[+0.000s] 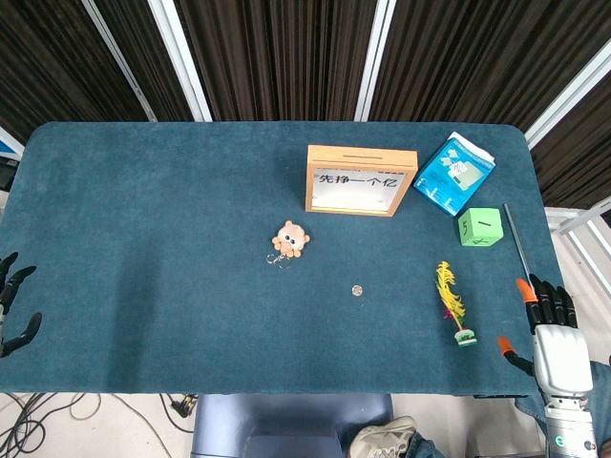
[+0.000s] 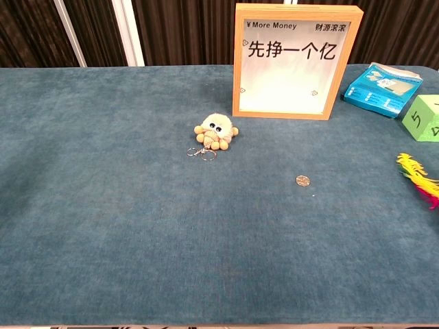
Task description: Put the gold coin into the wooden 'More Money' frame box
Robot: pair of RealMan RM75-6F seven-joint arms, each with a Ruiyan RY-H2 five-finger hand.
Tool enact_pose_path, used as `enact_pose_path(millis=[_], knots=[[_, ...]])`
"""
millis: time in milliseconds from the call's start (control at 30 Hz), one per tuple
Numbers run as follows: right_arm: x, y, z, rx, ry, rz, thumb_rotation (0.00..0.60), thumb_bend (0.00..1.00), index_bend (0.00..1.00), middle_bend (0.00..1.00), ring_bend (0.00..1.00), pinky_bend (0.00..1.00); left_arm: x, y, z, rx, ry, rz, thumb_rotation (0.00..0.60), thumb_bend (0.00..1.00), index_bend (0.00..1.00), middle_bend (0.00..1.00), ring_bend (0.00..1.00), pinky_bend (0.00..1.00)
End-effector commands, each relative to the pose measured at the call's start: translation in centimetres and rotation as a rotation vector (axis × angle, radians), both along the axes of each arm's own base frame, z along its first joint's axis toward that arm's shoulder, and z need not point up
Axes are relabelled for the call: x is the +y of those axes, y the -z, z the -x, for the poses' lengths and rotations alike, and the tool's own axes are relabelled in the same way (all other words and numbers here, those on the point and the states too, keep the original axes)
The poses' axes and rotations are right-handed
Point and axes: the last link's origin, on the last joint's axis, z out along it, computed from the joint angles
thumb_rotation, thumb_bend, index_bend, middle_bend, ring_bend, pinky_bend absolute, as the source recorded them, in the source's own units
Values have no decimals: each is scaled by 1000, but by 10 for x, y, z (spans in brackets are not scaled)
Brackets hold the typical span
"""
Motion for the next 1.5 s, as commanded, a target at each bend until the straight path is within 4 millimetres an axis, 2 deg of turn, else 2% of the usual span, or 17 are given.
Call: enact_pose_path(millis=[33,400,600,767,967,1233,1367,1500], knots=[[0,1,-1,-1,2,0,600,336,103,56,11,0,0,0,0,-7,8,-6,600,361,168,0,0,43],[0,2,3,-11,68,6,600,336,107,56,11,0,0,0,1,-28,2,-17,600,361,167,0,0,24],[2,1,-4,-30,44,29,600,335,131,56,11,0,0,0,1,-30,-10,-25,600,361,165,0,0,14],[1,9,-12,-66,34,0,600,335,138,56,11,0,-1,0,1,-34,-11,-19,600,361,165,0,0,14],[-22,23,-34,-90,-37,-47,600,336,201,56,16,0,-1,0,2,-39,-17,-12,600,361,165,0,0,14],[-66,58,-63,-107,-63,-164,600,346,280,56,16,0,-1,0,3,-45,-51,1,600,361,170,0,0,14],[-76,78,-73,-75,-88,-162,600,392,311,56,16,0,-1,-1,3,-44,-48,-2,600,361,170,0,0,14],[-82,98,-82,-82,-90,-172,600,393,320,56,16,0,-1,-1,3,-45,-52,3,600,361,170,0,0,14]])
